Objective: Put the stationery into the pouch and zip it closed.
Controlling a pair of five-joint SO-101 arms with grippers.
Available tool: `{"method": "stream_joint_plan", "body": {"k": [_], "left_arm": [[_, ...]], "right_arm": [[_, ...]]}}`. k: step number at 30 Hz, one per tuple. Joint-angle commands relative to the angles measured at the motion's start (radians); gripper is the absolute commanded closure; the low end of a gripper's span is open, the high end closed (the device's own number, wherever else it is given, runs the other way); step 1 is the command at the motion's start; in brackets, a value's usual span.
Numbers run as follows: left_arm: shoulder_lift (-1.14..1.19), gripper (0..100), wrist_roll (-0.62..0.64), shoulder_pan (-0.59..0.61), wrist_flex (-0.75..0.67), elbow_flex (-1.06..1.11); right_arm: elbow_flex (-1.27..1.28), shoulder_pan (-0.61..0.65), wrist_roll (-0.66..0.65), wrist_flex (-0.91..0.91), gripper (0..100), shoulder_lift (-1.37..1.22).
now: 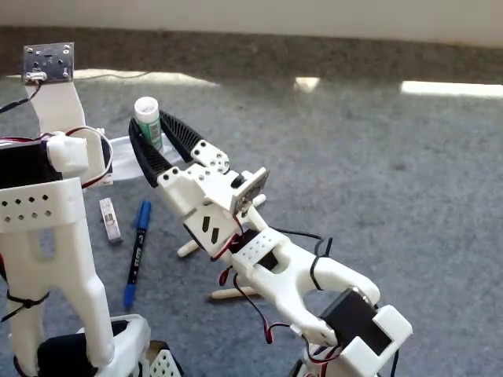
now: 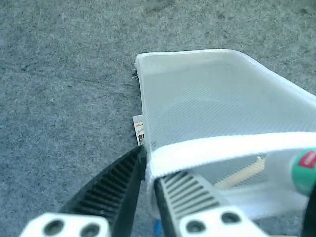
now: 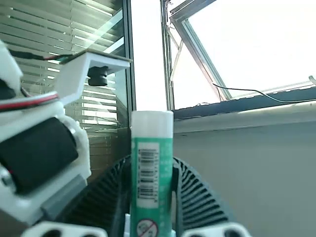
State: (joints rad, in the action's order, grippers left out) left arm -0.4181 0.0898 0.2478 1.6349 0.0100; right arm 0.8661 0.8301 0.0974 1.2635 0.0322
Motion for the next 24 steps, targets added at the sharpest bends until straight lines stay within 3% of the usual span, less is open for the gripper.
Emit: {"method": "stream_joint_plan", "body": {"k": [1, 13, 19, 24], "left_arm": [[0.001, 99, 0.012, -0.019, 0.005, -0.002], [0.001, 99, 0.012, 0.008, -0.002, -0.002], [0.001, 99, 0.012, 0.013, 0.002, -0.002], [0.001, 99, 0.012, 0.015, 0.003, -0.002]], "right_arm": [[-0.031, 0.061, 0.002, 0.018, 99.3, 0.007], [-0.028, 0.074, 0.000, 0.024, 99.0, -0.093], [0.001, 0.084, 0.000, -0.010, 84.9, -0.019], [0.030, 0.079, 0.000, -0.051, 84.6, 0.042]]}}
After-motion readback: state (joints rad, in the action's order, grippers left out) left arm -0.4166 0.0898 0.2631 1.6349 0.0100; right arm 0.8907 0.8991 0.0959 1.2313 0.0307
